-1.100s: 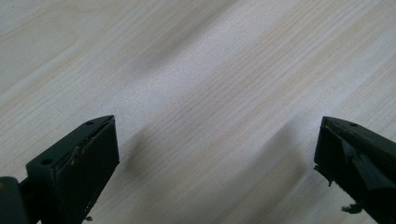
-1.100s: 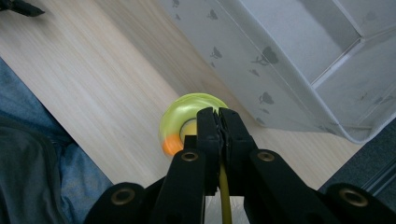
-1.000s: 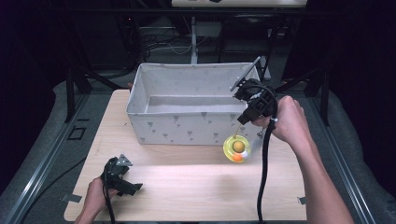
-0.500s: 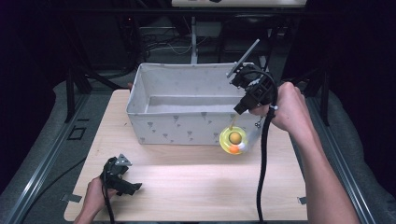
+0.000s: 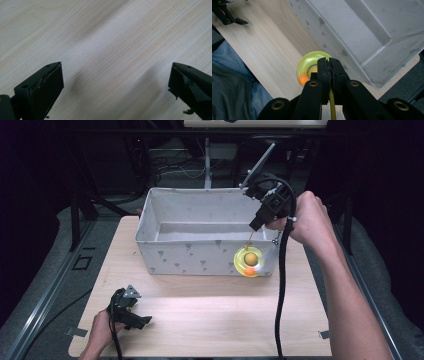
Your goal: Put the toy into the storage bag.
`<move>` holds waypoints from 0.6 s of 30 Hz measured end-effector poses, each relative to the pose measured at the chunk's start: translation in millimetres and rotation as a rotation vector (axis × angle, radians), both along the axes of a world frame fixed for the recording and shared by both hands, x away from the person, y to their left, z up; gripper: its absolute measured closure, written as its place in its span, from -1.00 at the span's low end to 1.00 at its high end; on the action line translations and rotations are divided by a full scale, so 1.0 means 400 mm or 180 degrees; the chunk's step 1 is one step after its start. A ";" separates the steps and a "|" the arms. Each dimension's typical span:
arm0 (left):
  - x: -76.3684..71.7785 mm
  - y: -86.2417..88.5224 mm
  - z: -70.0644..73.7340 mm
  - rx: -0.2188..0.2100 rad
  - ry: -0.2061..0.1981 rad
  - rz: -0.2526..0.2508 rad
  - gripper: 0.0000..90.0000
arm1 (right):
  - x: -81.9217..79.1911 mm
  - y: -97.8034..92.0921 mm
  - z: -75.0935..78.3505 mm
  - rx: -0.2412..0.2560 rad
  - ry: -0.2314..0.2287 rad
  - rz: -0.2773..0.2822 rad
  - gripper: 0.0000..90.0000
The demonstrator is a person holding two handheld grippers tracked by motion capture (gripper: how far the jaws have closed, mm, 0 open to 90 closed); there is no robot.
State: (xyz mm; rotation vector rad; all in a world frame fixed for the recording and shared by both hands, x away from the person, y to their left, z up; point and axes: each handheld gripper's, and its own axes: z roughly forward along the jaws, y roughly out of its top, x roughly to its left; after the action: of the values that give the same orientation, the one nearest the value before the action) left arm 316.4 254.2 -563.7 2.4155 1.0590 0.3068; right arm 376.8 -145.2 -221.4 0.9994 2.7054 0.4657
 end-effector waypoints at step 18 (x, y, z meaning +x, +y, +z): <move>0.001 0.001 -0.001 -0.0004 0.0018 -0.0004 -1.00 | 0.065 -0.025 0.082 0.0089 -0.0029 -0.0169 0.96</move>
State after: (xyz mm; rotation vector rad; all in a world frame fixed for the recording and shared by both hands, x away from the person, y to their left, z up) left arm 317.0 254.6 -564.2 2.4173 1.0597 0.2991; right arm 402.9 -155.2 -188.5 1.0710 2.6639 0.4983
